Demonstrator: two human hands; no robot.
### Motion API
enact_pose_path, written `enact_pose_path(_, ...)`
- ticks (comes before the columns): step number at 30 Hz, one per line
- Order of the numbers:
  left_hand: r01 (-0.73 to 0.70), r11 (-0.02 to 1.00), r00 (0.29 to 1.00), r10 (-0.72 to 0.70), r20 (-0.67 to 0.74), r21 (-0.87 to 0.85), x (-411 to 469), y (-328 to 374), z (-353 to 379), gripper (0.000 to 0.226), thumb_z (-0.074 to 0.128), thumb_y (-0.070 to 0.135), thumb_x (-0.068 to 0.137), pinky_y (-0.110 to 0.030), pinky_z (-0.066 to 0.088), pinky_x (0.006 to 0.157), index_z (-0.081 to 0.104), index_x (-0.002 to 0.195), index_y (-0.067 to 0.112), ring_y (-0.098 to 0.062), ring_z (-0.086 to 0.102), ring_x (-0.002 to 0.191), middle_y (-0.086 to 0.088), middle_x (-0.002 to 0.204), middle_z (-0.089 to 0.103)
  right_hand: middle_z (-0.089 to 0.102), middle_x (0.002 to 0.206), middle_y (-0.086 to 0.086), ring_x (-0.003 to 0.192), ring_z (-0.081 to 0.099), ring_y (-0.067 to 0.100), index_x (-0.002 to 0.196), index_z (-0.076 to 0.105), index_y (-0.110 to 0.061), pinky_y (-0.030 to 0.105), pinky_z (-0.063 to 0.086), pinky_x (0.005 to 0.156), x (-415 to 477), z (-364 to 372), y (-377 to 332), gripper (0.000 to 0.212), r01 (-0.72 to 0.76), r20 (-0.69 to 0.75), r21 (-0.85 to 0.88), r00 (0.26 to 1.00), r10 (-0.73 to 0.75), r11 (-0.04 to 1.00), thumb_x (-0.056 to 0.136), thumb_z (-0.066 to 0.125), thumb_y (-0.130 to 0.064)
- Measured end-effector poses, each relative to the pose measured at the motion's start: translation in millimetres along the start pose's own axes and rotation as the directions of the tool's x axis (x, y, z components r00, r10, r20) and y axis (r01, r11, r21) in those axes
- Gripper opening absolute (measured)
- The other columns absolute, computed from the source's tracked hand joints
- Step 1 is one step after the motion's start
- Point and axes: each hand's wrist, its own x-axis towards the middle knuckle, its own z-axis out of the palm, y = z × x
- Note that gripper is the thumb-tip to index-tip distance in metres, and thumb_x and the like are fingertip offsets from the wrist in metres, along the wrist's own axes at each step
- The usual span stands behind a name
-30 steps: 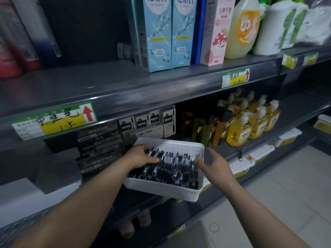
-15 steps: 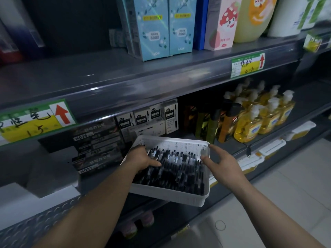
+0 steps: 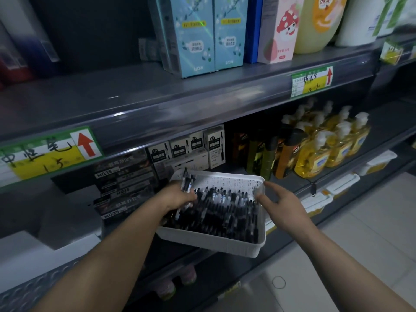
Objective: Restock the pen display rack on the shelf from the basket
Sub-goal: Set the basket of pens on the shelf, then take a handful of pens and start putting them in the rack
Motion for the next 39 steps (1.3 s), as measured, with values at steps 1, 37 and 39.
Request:
enact_pose_path(1,0.014,1.0,1.0,-0.014,0.013,-0.027,-2,2,-4,0.017,0.071,0.028,0.085,-0.039,0.049,0.097,0.066,0.095,0.015,-0.031,0.065,0.102,-0.01,0.102,0.07,0.045,0.147,0.003,0.128,0.048,0.023,0.143,0.043,-0.021,0.031,0.039,0.094,-1,0,-2,0.056,0.004,-0.004,0.002,1.0,-0.004,1.0,0.093,0.054,-0.044)
enact_pose_path(37,-0.228,0.554,0.967,0.031,-0.253,-0.801,-185,-115,-62,0.008,0.05,0.01,0.099,-0.024,0.058,0.064,0.056,0.1,0.005,-0.011,0.066,0.066,-0.004,0.08,0.065,0.057,0.057,-0.007,0.054,0.05,0.004,0.061,0.067,-0.019,0.02,0.042,0.059,-123,165,-134,0.023,0.034,0.781,0.199,0.598,-0.179,0.979,0.081,0.075,-0.025)
enact_pose_path(39,-0.248,0.525,0.965,0.063,-0.254,-0.814,-179,-115,-63,0.012,0.05,0.012,0.099,-0.026,0.059,0.069,0.059,0.095,0.005,-0.012,0.068,0.07,-0.003,0.078,0.066,0.057,0.058,-0.003,0.049,0.052,0.003,0.064,0.06,-0.017,0.017,0.045,0.053,-124,175,-138,0.024,0.021,0.821,0.173,0.55,-0.156,0.985,0.086,0.07,-0.017)
